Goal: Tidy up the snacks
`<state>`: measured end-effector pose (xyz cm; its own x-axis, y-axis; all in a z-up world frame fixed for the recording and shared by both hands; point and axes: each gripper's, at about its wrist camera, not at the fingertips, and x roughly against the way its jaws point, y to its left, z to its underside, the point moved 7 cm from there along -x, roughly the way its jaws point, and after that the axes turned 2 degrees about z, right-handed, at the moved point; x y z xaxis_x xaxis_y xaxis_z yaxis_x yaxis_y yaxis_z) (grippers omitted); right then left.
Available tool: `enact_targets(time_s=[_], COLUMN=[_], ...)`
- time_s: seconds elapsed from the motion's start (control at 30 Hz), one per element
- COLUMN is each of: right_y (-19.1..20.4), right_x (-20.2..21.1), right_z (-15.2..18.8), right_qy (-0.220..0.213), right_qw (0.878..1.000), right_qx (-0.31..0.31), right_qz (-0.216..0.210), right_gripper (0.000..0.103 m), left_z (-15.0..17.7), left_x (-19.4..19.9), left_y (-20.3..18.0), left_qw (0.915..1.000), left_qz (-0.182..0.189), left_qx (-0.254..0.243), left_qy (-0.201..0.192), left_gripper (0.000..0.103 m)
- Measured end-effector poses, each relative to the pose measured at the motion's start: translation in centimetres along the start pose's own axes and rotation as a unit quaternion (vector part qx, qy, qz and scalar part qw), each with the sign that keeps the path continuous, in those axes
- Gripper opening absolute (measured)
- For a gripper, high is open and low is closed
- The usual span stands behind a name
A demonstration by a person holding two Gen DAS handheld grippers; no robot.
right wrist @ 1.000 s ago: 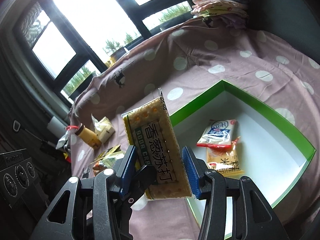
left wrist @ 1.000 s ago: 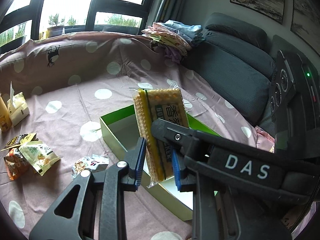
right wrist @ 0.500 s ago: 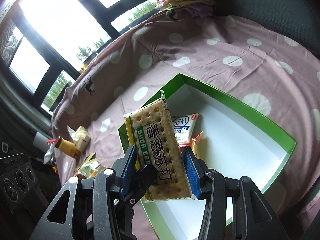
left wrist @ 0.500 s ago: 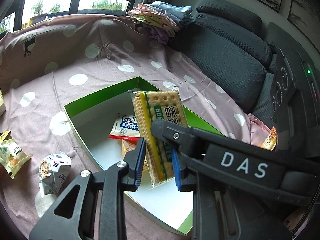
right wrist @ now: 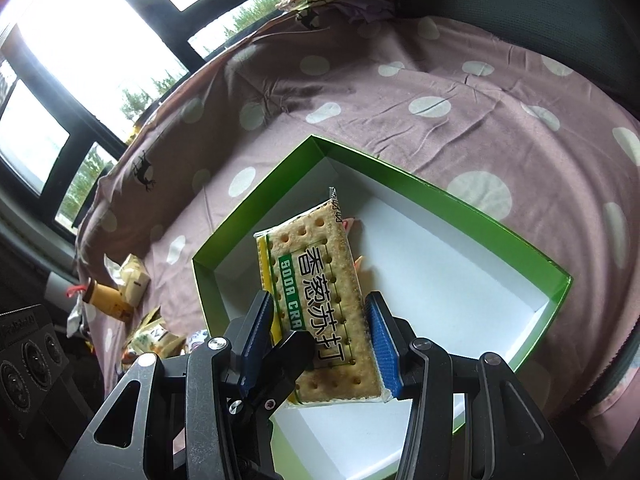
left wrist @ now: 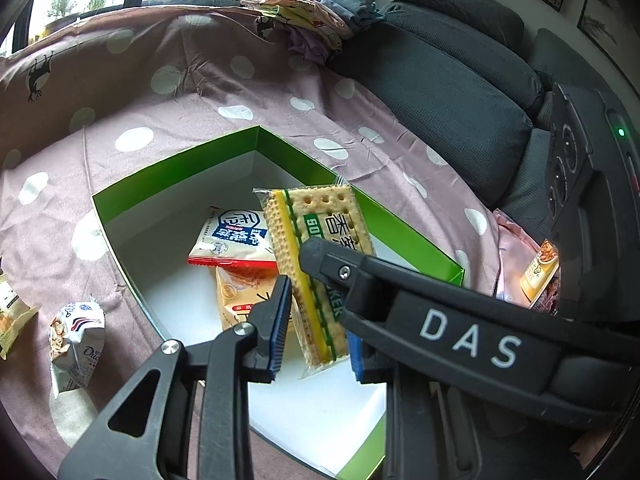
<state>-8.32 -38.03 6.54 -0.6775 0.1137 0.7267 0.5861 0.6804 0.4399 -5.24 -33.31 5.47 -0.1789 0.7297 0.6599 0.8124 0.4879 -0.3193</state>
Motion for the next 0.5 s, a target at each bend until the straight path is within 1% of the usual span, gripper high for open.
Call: enact_targets(time_s=[0.5], right_y=[-1.0], right_x=[-0.5], right_z=[0.1], right_qy=[0.011], right_qw=[0.999], right_qx=[-0.005], right_qz=[0.031], right_gripper=[0.051], left_z=[0.5], left_x=[-1.4], left_y=[-0.2], left_qw=[0.9995], left_qz=[0.017], left_qx=[0.009], left_qy=[0.026], left_gripper=[0.025])
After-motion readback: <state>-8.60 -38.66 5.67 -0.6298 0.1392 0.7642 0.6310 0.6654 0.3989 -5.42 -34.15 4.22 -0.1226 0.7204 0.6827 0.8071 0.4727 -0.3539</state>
